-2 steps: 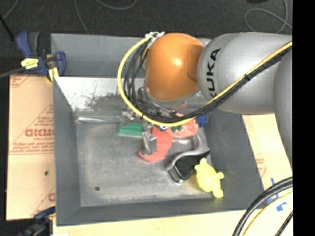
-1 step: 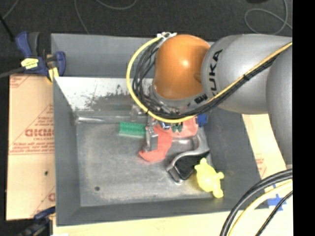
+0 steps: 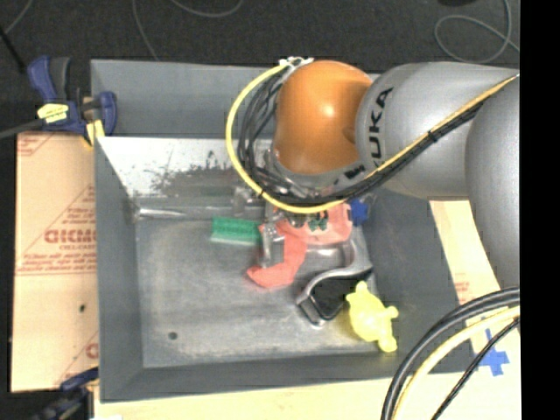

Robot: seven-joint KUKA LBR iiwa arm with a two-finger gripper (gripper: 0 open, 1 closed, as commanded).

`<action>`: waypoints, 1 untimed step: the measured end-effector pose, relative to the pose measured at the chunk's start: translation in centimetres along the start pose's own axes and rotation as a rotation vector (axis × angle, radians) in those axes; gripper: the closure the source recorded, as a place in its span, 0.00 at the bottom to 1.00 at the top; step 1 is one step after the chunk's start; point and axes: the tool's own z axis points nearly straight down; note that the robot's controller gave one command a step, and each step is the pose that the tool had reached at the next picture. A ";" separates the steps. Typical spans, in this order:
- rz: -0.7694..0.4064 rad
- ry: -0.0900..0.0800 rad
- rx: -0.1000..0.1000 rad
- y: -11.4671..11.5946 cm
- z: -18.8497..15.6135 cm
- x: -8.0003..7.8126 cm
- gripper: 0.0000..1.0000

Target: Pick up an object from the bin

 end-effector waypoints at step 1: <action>-0.252 -0.003 0.000 -0.2 1.4 -0.1 0.00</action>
Offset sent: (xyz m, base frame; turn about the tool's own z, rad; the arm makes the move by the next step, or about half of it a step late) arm -0.0290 -0.0647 -0.0665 0.2456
